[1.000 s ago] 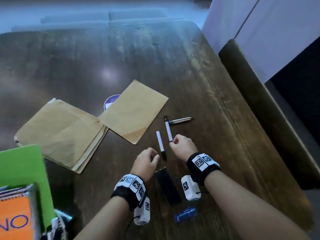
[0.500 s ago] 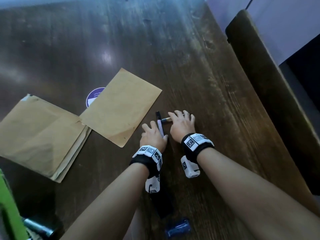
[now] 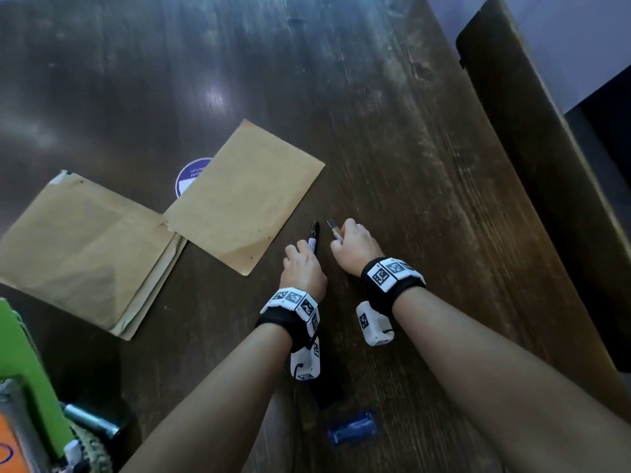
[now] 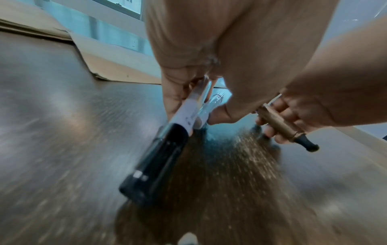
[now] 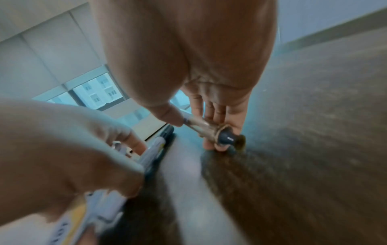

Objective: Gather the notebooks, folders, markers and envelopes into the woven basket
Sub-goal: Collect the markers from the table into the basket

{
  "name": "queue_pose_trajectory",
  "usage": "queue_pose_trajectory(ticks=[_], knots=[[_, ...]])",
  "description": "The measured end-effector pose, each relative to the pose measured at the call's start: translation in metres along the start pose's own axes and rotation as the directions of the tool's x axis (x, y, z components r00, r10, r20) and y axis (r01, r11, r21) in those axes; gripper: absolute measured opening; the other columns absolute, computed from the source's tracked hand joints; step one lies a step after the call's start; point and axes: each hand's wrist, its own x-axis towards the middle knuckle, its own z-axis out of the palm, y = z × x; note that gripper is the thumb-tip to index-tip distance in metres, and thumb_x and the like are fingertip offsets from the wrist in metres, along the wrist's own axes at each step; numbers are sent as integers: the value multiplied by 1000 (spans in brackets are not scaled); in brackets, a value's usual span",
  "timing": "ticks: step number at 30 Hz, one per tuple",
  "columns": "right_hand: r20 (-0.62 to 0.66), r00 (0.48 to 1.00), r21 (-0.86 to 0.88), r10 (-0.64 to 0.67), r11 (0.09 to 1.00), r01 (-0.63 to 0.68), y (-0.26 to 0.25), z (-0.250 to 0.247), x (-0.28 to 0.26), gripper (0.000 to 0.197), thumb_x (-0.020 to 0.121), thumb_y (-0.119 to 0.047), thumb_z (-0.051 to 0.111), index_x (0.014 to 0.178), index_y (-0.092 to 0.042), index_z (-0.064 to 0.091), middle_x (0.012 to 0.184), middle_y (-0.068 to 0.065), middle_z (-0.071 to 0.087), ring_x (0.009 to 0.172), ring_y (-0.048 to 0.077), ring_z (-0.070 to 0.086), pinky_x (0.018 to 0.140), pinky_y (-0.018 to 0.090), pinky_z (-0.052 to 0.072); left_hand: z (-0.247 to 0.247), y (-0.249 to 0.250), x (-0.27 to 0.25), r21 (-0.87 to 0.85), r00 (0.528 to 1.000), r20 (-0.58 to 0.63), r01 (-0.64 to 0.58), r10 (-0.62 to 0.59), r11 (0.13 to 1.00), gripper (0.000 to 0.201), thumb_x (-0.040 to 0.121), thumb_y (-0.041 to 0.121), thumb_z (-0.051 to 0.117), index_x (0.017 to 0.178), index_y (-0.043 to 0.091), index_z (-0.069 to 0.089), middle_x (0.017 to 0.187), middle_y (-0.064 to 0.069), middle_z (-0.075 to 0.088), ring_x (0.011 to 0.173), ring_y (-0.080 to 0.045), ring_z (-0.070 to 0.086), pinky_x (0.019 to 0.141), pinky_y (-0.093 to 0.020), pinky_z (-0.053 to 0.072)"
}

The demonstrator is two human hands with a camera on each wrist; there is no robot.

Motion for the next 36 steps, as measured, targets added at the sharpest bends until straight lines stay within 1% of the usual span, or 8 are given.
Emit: queue_pose_trajectory(ticks=[5,8,12,18,23,26,30,36], knots=[[116,987,382,115,912,-151,-12,16,-26,30,97,-31,46,114,-8,55,116,15,62,103,33,57,79,37,39,-3,-13,-14,-126,999,41,-21,26,992,31,88,9,50,118,2,44,123,-17,45,114,-39,48,93,-44,41],[120,990,494,70,861,-121,-17,27,-40,31,92,-47,58,93,-16,58,96,2,65,89,23,60,72,34,40,-12,-24,-26,-222,997,57,-34,47,975,19,95,19,42,111,9,45,118,-14,49,111,-36,51,90,-44,42],[104,994,611,24,787,-83,-27,42,-63,17,90,-37,64,84,-23,56,84,-2,66,78,19,63,69,35,49,-33,-45,-52,-347,992,47,-94,118,933,8,97,22,42,95,15,47,105,-7,54,102,-30,54,85,-42,41],[152,984,734,-97,678,-47,-70,51,-120,9,98,-23,50,92,-15,52,79,6,64,48,6,52,48,25,41,-81,-104,-112,-405,989,-38,-145,141,903,42,96,16,42,136,13,53,125,-4,59,115,-16,54,101,-33,43],[162,938,820,-306,570,45,-122,81,-179,8,100,-11,48,92,-11,49,77,13,57,46,8,47,42,22,36,-112,-170,-173,-454,975,-213,-162,70,876,48,97,14,50,142,23,40,101,5,65,95,-11,62,88,-26,46],[197,897,800,-395,594,85,-154,118,-208,5,101,-17,54,101,-14,57,74,4,57,51,7,52,46,23,38,-124,-216,-202,-458,945,-323,-200,48,866,27,98,18,54,124,22,53,98,7,67,89,-7,63,80,-26,48],[209,887,769,-413,630,112,-195,171,-245,15,93,-35,59,83,-23,56,68,-4,56,57,10,52,55,33,40,-139,-276,-235,-417,902,-429,-253,57,873,17,95,23,55,112,26,59,104,8,64,97,-8,62,84,-27,49],[199,851,611,-486,741,280,-229,228,-290,26,89,-46,55,81,-22,53,83,2,62,77,18,58,80,47,49,-162,-360,-279,-434,937,-346,-109,-53,894,20,93,24,66,112,30,66,91,14,69,81,3,62,71,-17,48]])
